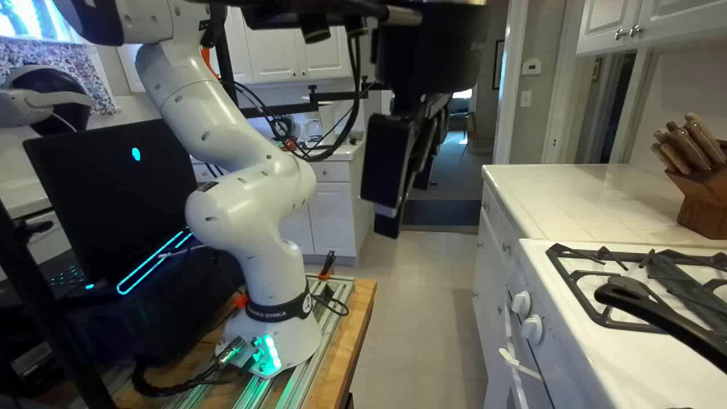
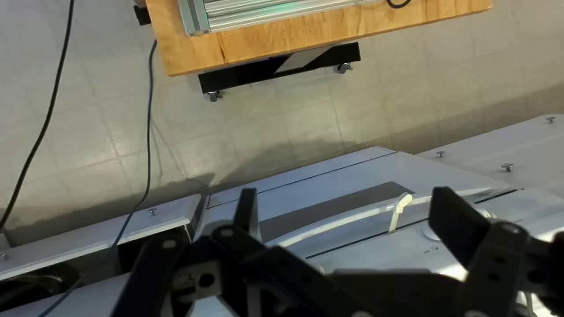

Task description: Move the black pot to the left

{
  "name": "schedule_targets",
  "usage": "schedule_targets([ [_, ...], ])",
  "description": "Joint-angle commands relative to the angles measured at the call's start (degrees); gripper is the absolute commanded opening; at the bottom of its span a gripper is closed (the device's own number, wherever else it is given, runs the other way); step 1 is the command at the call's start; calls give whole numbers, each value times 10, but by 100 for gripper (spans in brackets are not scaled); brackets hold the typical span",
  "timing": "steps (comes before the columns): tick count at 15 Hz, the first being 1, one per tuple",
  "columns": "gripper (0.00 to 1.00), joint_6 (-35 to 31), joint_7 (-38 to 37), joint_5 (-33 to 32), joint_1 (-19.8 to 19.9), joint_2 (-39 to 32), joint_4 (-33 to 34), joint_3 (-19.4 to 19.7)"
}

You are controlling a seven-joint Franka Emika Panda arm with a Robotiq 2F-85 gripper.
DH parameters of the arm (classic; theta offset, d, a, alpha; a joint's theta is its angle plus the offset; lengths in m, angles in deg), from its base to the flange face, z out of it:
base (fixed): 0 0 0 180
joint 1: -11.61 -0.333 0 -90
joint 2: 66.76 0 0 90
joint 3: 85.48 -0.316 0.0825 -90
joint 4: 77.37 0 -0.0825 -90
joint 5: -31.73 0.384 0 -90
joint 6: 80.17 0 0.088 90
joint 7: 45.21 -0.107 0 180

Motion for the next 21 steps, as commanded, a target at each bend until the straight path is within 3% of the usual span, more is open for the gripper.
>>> schedule_targets([
  [1, 100, 1, 2, 2, 4, -1, 1, -3],
  [6, 100, 1, 2, 2, 4, -1, 1, -3],
  [9, 100, -97, -76, 26, 19, -33, 1, -1],
  [15, 100, -251, -92, 126, 0, -81, -18, -16],
  [21, 100, -397, -130, 118, 1, -122, -56, -60],
])
